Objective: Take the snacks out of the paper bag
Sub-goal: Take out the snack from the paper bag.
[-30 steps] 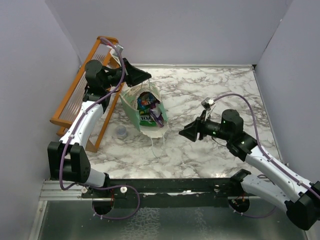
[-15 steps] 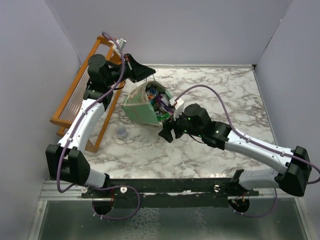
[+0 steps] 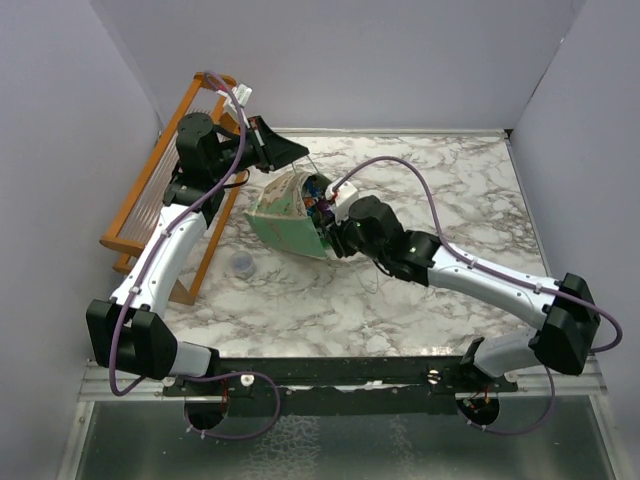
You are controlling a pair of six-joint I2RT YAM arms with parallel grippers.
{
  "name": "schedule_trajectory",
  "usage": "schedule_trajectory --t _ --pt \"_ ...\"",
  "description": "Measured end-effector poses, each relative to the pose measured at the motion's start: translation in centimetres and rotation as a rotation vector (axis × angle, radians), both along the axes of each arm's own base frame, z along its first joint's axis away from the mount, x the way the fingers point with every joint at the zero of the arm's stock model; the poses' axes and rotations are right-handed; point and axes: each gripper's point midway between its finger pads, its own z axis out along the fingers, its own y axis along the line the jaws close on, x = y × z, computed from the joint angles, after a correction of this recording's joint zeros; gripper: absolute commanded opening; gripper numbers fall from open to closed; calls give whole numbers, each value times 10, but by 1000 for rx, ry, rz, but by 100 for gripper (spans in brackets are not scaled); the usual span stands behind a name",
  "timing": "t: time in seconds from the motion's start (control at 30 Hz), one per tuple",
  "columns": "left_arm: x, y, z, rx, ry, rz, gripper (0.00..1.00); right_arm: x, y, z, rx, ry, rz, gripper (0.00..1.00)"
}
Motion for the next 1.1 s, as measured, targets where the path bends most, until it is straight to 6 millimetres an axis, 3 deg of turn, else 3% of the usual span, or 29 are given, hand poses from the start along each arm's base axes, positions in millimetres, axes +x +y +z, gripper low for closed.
schedule_trajectory --t 0.07,0.33,0.57,0.67,0.73,0.97,1.1 --pt "0 0 -4 6 23 6 0 1 -2 2 1 -23 -1 48" --pt "-1 0 -7 -6 74 11 0 2 -13 15 32 -106 -9 49" --pt "-6 2 -3 -16 81 23 0 17 -20 -16 -14 -104 -70 51" --pt "-7 3 -4 -12 87 31 0 24 -16 -27 -23 -97 -79 69" --pt "-7 3 -5 -9 97 32 0 29 -13 -33 -22 -95 -84 70" --pt "-10 4 -7 -6 115 32 0 51 1 -44 -36 -111 -113 64" --pt "-16 5 -2 -7 109 33 0 58 5 -41 -21 -131 -121 43"
